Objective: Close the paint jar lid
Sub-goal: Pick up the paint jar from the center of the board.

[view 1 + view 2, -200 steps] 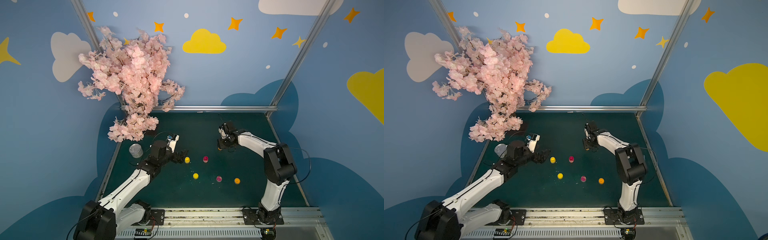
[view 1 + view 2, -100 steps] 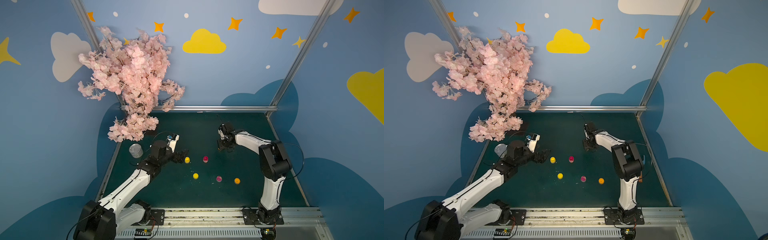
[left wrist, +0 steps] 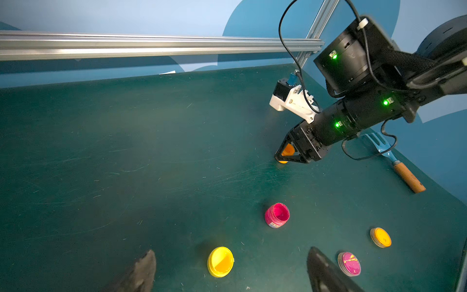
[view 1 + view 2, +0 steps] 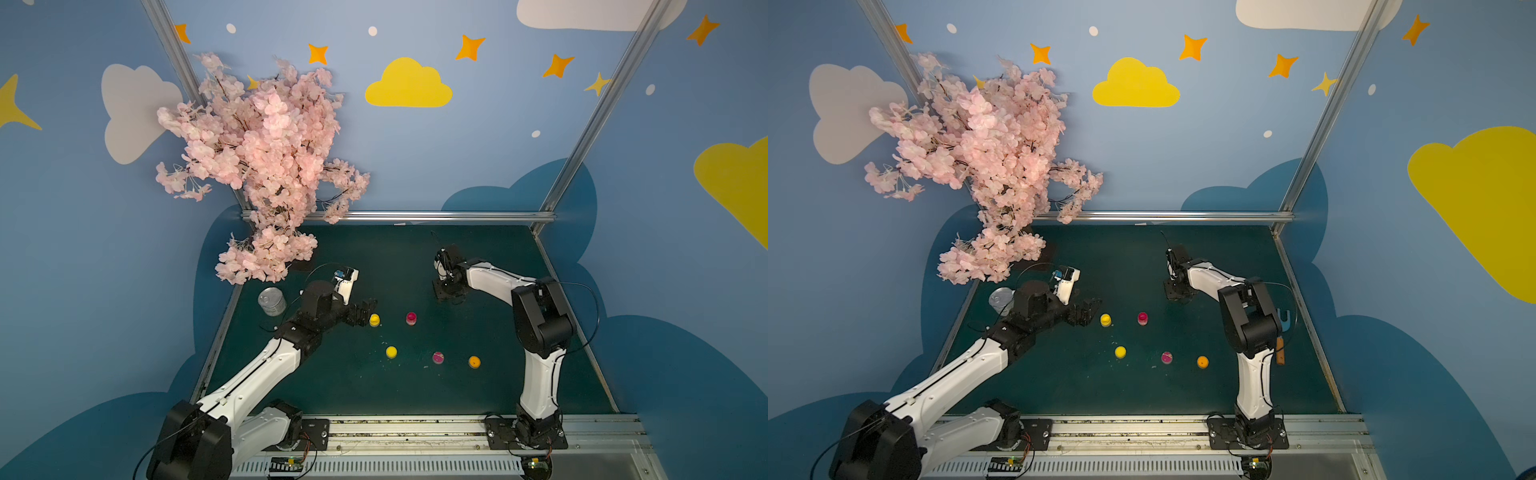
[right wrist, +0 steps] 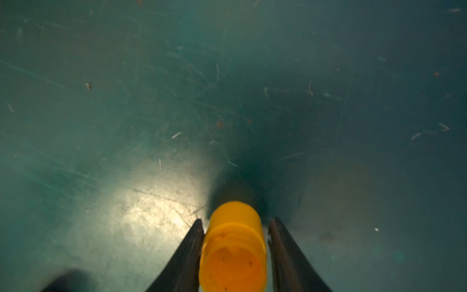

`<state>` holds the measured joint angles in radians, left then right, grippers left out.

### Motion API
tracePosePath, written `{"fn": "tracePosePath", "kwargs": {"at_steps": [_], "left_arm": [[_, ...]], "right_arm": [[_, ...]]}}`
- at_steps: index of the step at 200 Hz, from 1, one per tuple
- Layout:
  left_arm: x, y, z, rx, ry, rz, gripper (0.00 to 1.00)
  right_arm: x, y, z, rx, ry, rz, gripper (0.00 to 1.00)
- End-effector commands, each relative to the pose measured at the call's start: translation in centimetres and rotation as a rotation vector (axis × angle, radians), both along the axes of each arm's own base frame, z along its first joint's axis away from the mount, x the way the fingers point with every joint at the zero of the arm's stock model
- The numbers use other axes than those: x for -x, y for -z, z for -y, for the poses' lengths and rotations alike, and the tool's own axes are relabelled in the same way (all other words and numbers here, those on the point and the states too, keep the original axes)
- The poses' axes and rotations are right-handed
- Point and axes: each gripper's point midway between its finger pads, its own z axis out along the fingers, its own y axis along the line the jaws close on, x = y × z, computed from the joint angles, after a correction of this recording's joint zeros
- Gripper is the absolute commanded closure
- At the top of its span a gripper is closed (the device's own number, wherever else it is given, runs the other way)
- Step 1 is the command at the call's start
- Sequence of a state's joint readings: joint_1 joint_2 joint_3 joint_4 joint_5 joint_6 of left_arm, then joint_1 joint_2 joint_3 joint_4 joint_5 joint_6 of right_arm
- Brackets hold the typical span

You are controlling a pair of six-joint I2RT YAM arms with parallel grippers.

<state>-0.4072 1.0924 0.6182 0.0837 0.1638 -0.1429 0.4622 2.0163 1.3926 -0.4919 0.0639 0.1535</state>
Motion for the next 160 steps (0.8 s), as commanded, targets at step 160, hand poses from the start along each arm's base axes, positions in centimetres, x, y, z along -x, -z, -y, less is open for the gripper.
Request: {"fn": "tracePosePath", "kwargs": {"at_steps": [160], "left_arm": [[0.3, 0.9, 2.1, 0.059, 0.099, 0.043, 0.08]], "right_arm": [[1.0, -3.5, -0.7, -0.028, -0.047, -0.001, 0.71]]}}
